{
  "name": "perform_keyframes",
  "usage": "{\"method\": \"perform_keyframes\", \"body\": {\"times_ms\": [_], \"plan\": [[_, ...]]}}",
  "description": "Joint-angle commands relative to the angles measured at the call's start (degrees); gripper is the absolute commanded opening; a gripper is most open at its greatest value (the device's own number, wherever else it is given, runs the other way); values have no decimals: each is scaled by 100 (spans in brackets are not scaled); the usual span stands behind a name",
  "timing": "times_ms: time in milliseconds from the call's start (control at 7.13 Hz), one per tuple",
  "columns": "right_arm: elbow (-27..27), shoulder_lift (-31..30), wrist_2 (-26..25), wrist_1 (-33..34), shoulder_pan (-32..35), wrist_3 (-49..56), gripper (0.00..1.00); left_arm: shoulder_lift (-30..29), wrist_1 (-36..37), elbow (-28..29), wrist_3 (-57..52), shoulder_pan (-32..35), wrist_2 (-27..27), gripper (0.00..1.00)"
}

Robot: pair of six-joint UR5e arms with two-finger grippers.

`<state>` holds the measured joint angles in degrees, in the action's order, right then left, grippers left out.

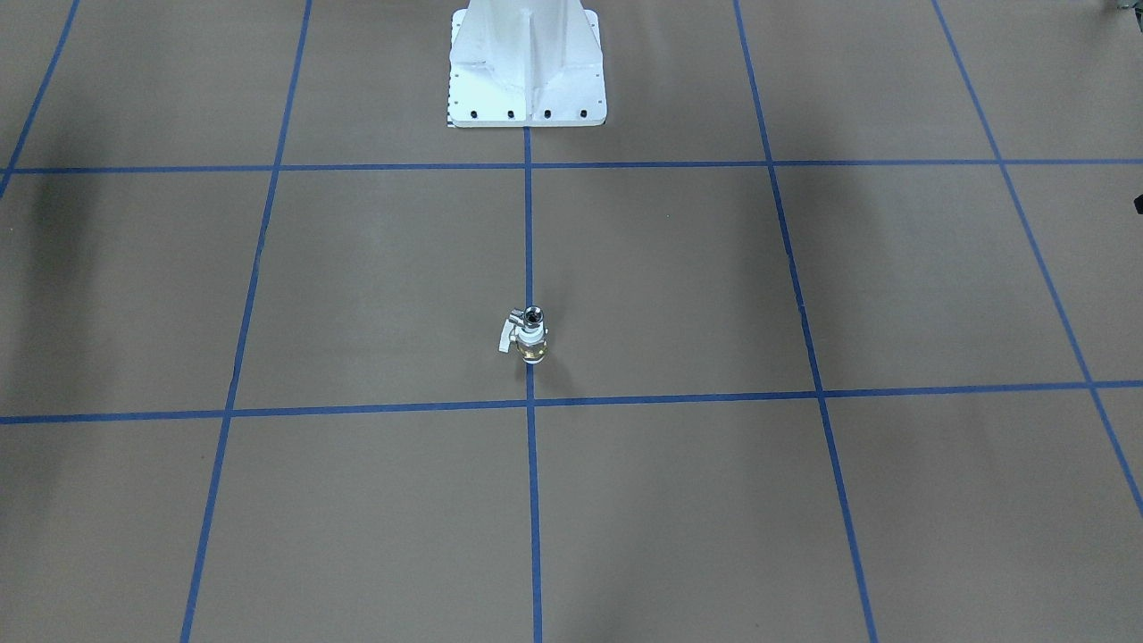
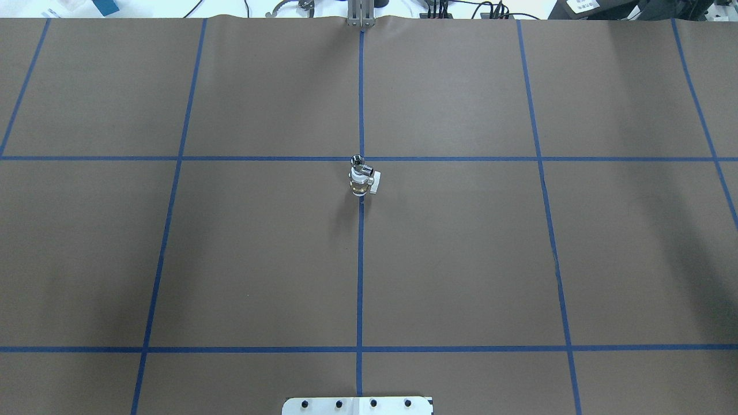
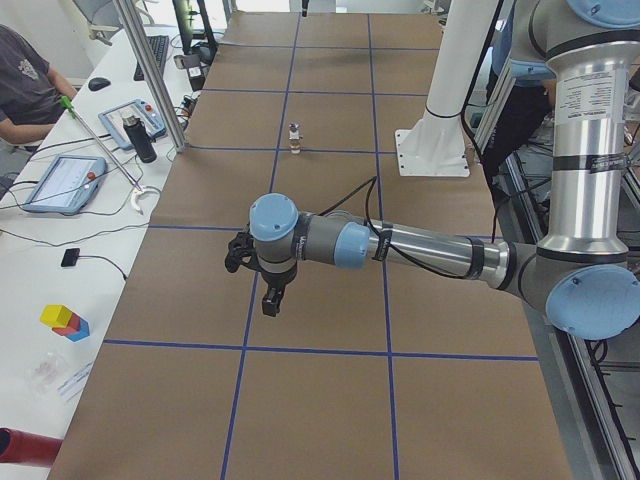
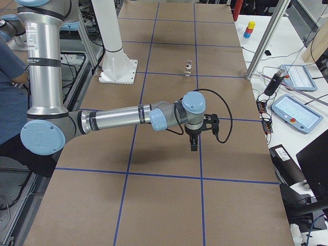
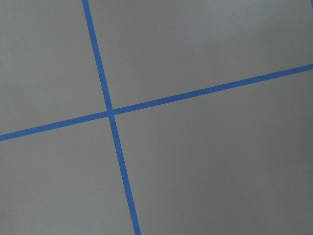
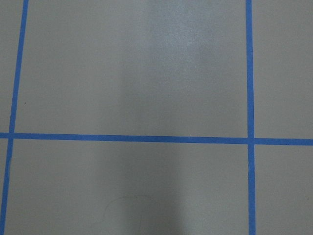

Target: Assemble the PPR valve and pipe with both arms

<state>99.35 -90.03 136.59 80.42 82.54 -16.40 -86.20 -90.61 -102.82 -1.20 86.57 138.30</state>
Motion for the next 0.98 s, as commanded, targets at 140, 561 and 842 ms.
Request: {"method": "perform_keyframes", "body": {"times_ms": [140, 561, 842], "plan": [[-100, 38, -18, 0, -10, 172, 100, -2, -1, -63, 627, -8, 22, 100], [-284, 126, -1, 0, -45, 189, 100, -11, -1, -54, 638, -26, 13, 100], [-337, 161, -70, 0, -45, 155, 100, -11, -1, -63, 656, -17, 22, 100]]}}
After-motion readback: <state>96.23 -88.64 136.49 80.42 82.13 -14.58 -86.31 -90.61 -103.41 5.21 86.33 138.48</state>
